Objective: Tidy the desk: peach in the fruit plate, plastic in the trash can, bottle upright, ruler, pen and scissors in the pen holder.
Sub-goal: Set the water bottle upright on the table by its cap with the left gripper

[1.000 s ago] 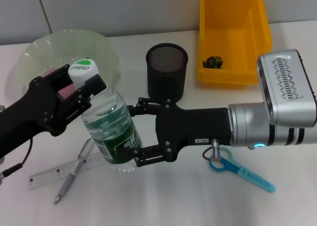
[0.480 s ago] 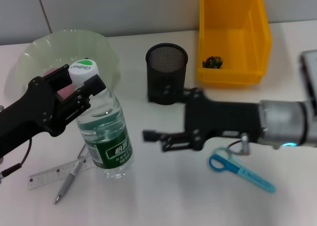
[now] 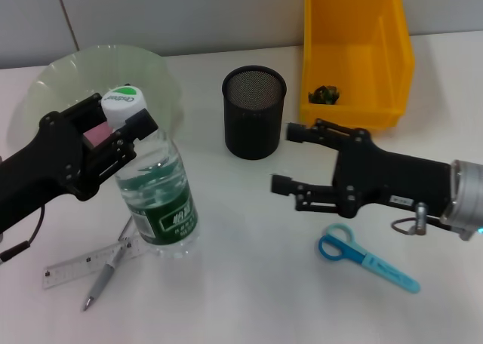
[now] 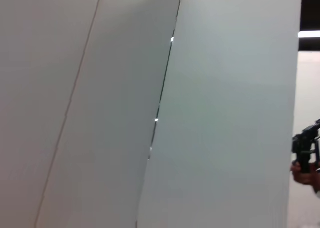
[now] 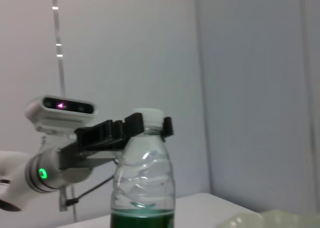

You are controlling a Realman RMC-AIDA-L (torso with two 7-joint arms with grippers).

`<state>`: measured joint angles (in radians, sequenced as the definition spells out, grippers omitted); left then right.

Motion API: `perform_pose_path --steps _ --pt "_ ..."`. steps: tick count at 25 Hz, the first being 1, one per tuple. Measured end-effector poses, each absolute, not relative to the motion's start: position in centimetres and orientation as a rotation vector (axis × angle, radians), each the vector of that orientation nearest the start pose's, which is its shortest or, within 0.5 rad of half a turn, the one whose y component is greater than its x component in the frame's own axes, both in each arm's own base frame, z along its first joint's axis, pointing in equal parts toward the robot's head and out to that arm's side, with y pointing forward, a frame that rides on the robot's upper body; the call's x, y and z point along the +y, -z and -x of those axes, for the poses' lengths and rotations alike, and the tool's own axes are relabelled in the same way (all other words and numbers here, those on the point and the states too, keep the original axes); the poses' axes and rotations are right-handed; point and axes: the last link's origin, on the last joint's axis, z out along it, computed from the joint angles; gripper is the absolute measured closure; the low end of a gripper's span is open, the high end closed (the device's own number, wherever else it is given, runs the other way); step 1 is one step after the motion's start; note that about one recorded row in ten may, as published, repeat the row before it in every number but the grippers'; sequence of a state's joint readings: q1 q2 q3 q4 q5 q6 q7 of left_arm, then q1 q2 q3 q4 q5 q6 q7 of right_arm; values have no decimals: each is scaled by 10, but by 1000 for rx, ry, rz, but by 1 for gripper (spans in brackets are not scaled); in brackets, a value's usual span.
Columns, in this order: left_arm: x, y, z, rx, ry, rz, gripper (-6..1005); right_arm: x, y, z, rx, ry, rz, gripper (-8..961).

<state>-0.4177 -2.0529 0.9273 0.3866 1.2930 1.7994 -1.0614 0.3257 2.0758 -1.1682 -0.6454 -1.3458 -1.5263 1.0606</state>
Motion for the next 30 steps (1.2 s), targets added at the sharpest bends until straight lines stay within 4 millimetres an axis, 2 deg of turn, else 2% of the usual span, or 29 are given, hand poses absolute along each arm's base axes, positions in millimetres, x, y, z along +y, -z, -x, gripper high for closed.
perform_pose_path --steps 3,8,22,30 --pt "289 -11 246 -361 1413 2375 554 288 14 -256 358 -1047 2539 114" --pt "294 -13 254 -331 1330 2334 554 285 13 -263 387 -1040 2519 114" --pt "294 -31 282 -282 1186 2176 555 286 13 -264 404 -1037 2518 114" --pt "298 -24 290 -269 1086 2125 555 288 13 -263 403 -1037 2520 115"
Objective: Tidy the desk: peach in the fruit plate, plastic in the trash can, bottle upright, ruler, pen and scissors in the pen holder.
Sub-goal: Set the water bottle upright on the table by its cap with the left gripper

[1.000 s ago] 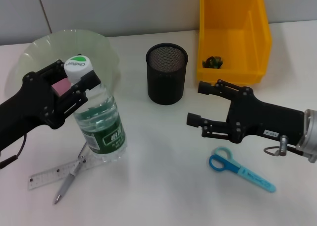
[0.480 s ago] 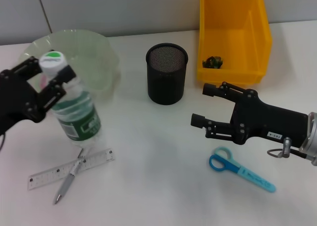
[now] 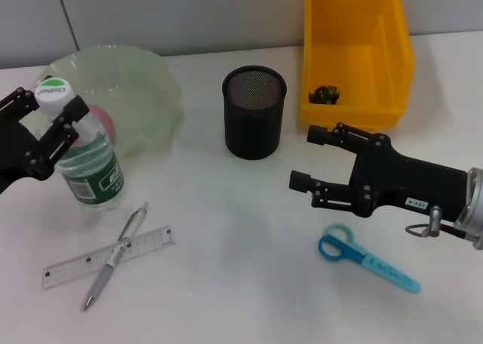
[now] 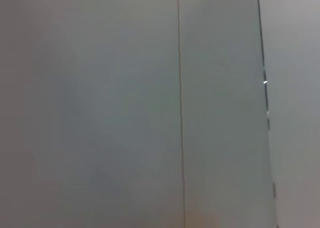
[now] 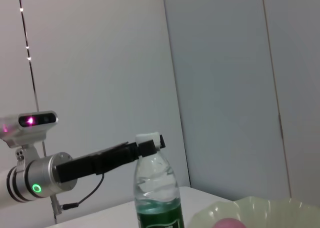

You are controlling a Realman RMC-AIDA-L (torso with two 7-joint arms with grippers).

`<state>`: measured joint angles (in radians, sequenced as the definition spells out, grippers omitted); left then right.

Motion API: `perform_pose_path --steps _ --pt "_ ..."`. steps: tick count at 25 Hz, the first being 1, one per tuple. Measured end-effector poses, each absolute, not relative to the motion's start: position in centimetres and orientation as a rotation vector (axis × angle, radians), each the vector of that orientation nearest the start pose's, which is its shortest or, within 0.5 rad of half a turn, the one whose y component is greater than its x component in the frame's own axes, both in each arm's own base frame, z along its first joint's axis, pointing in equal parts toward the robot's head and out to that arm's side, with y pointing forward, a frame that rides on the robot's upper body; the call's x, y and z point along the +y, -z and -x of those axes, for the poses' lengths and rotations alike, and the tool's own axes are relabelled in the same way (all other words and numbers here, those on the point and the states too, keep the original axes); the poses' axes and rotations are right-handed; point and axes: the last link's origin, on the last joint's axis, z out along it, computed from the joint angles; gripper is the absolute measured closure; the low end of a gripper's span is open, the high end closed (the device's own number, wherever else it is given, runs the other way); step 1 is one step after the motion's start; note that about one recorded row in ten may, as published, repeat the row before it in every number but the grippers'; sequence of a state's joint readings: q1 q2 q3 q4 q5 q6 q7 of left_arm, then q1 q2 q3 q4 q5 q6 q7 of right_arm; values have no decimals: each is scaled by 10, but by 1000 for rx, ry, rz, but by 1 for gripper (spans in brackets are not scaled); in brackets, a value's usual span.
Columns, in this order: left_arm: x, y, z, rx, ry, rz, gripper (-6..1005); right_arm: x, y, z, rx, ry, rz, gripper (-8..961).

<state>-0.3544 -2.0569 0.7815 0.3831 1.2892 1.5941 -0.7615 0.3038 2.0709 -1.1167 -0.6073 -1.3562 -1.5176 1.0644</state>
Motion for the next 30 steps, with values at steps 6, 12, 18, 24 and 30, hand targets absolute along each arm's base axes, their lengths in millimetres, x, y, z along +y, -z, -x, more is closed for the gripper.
perform_pose_path --steps 6,12,18,24,30 --pt "301 -20 292 -256 1040 2107 555 290 13 -262 403 -1029 2517 115" --pt "302 -16 293 -256 1025 2102 555 292 14 -261 399 -1032 2520 115" --pt "303 -12 296 -273 988 2102 555 294 14 -260 397 -1026 2518 115" --pt "303 -9 299 -255 961 2098 555 297 14 -259 393 -1019 2520 115" --pt "303 -5 300 -256 932 2107 555 298 16 -257 388 -1013 2525 115"
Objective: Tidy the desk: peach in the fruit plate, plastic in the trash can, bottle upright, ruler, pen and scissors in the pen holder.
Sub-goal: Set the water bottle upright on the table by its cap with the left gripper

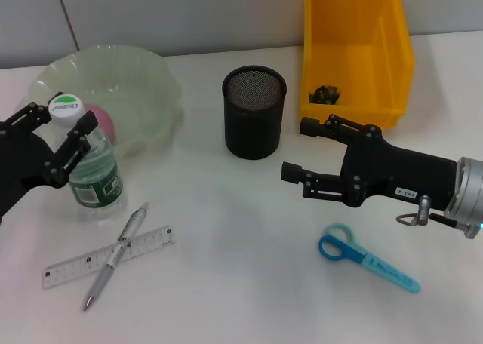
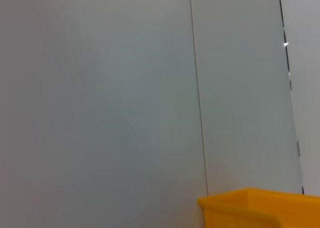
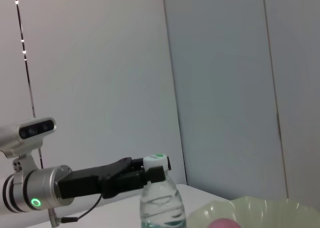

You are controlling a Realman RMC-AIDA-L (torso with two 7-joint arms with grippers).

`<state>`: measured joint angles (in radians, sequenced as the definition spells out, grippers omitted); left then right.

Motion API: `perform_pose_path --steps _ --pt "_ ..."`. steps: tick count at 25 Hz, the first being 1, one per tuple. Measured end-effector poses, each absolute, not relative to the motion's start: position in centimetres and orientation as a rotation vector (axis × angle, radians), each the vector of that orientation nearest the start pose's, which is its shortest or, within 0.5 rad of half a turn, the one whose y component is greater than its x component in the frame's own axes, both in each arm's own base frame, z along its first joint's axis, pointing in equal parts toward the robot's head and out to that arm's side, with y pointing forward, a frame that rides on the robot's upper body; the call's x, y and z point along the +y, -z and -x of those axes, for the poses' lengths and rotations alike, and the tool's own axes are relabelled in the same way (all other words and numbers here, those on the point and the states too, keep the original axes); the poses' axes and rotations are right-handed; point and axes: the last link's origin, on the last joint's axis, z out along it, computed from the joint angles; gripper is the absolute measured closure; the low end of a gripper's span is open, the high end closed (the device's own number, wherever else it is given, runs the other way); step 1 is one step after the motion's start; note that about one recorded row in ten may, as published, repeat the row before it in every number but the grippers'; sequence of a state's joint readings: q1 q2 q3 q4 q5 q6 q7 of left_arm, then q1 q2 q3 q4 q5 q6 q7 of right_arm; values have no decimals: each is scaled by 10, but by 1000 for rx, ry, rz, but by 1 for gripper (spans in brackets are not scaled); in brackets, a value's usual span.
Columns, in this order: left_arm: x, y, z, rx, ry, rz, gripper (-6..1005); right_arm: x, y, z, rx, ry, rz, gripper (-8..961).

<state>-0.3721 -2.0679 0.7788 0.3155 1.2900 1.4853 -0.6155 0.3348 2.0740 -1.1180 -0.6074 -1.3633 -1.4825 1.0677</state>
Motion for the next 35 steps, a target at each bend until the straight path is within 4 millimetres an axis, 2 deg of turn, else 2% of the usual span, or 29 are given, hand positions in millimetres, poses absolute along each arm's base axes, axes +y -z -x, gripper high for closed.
perform_pose_path --steps 19,33,35 --pt "305 2 304 -279 891 2101 554 303 18 -256 385 -985 2530 114" --pt "303 4 306 -314 896 2106 442 304 20 -255 386 -978 2543 114" --pt "303 4 306 -314 896 2106 400 304 20 -255 386 -978 2544 114"
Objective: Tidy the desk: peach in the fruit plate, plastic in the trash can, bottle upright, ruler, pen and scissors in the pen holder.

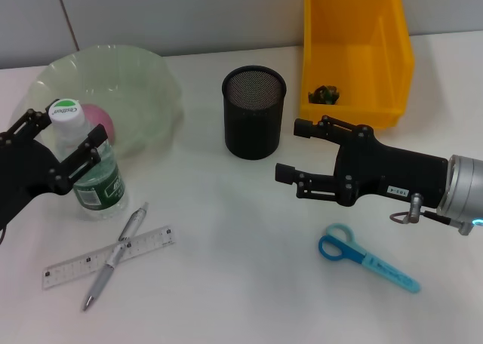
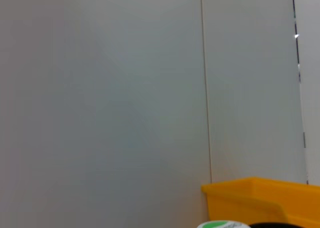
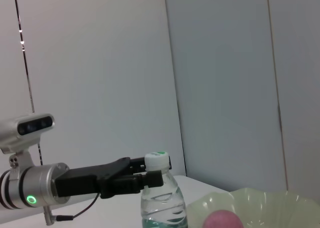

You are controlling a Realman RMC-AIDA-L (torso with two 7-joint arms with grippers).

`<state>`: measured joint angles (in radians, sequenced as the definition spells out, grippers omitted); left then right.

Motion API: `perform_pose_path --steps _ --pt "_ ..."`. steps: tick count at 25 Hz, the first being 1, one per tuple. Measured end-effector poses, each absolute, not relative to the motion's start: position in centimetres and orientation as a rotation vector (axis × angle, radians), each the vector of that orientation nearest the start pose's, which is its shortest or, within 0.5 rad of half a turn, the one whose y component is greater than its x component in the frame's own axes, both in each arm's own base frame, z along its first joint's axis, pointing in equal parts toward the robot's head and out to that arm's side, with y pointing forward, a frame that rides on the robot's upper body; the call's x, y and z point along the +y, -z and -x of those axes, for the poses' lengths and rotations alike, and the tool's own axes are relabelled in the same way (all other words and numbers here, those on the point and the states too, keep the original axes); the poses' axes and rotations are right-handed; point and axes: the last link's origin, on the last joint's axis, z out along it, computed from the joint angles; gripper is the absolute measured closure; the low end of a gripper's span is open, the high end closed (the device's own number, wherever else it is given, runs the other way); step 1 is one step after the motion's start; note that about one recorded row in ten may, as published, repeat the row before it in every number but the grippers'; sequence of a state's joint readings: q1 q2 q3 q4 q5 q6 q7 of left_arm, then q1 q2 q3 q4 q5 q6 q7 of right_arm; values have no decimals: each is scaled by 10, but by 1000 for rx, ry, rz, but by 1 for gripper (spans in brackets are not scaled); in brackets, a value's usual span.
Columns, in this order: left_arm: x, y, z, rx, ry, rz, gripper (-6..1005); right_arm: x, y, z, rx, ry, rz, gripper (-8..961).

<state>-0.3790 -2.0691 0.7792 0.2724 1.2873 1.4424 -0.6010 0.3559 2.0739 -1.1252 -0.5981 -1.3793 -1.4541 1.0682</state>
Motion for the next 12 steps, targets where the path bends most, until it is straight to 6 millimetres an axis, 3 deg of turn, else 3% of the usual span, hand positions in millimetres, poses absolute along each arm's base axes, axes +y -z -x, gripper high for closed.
perform_pose_path --steps 12 --pt "288 -6 307 -293 969 2093 176 304 19 -256 391 -982 2533 115"
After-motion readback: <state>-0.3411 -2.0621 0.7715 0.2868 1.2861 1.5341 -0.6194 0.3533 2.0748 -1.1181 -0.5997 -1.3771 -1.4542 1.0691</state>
